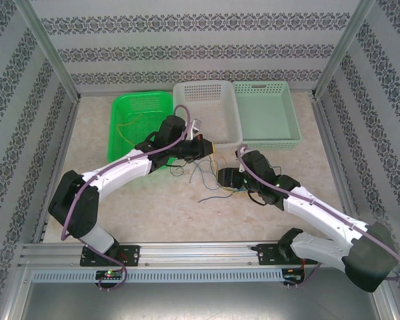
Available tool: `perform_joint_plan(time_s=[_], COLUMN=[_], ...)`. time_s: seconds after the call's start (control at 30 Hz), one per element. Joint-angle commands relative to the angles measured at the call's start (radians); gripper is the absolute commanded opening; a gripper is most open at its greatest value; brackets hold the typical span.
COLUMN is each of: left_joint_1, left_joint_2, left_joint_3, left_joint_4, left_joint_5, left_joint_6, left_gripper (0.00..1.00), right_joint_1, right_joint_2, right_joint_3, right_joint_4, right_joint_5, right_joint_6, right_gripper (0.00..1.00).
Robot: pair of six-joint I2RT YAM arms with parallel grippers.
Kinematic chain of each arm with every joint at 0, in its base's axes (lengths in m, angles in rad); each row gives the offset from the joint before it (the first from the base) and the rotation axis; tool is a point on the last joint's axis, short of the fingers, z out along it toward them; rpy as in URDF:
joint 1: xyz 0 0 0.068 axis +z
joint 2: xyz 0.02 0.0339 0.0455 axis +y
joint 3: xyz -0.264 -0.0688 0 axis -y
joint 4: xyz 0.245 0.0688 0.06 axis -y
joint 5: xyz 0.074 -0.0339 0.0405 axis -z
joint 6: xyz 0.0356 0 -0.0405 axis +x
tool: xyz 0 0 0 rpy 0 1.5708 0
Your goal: Untangle the cables
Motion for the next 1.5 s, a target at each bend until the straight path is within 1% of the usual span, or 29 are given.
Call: perform_joint_plan(time_s=[0.0, 0.1, 0.17, 0.33, 0.47, 0.5, 0.53, 0.6, 0.63, 0.7, 0.8, 0.9, 1.0, 1.1, 1.27, 1.47], left_joint_1=[-0.012, -0.011, -0.008, -0.004, 0.002, 0.002, 0.003, 0.010, 0.014, 0.025, 0.049, 0.072, 0.089, 0.101, 0.128, 0.165], left_joint_2=[-0.034, -0.053, -0.061, -0.084, -0.104, -0.107, -0.111, -0.117, -0.122, -0.136, -0.163, -0.195, -0.229, -0.254, -0.304, -0.344], left_joint_3=[0.016, 0.017, 0.019, 0.032, 0.034, 0.032, 0.030, 0.023, 0.019, 0.010, 0.011, 0.024, 0.047, 0.071, 0.113, 0.251], left_joint_4=[-0.033, -0.049, -0.045, -0.042, -0.037, -0.035, -0.030, -0.020, -0.017, -0.007, -0.013, -0.037, -0.084, -0.133, -0.177, -0.307], left_joint_5=[0.000, -0.013, -0.015, -0.021, -0.023, -0.021, -0.020, -0.018, -0.018, -0.014, -0.011, -0.008, -0.015, -0.022, -0.023, -0.041], left_joint_6=[0.043, 0.055, 0.054, 0.050, 0.043, 0.040, 0.035, 0.026, 0.021, 0.010, 0.009, 0.019, 0.042, 0.068, 0.083, 0.171], left_gripper=[0.00, 0.00, 0.00, 0.00, 0.00, 0.00, 0.00, 0.00, 0.00, 0.00, 0.00, 0.00, 0.00, 0.00, 0.00, 0.00], right_joint_1=[0.008, 0.014, 0.020, 0.020, 0.027, 0.028, 0.026, 0.023, 0.019, 0.009, -0.008, -0.030, -0.042, -0.044, -0.050, -0.061], right_joint_2=[0.004, 0.017, 0.038, 0.091, 0.120, 0.128, 0.137, 0.156, 0.168, 0.188, 0.208, 0.220, 0.229, 0.226, 0.231, 0.278], right_joint_3=[-0.023, -0.028, -0.031, -0.089, -0.103, -0.106, -0.108, -0.109, -0.111, -0.111, -0.114, -0.117, -0.116, -0.112, -0.098, -0.109], right_joint_4=[0.069, 0.094, 0.069, 0.140, 0.191, 0.204, 0.212, 0.212, 0.210, 0.190, 0.153, 0.115, 0.094, 0.097, 0.053, 0.022], right_joint_5=[-0.024, -0.075, -0.054, -0.084, -0.070, -0.067, -0.059, -0.056, -0.057, -0.053, -0.037, -0.014, -0.002, -0.001, 0.040, 0.078], right_joint_6=[0.026, -0.005, -0.021, 0.031, 0.040, 0.039, 0.038, 0.035, 0.035, 0.041, 0.053, 0.070, 0.077, 0.066, 0.054, 0.066], right_gripper=[0.70, 0.68, 0.67, 0.65, 0.66, 0.62, 0.51, 0.35, 0.28, 0.17, 0.08, 0.04, 0.03, 0.10, 0.13, 0.16])
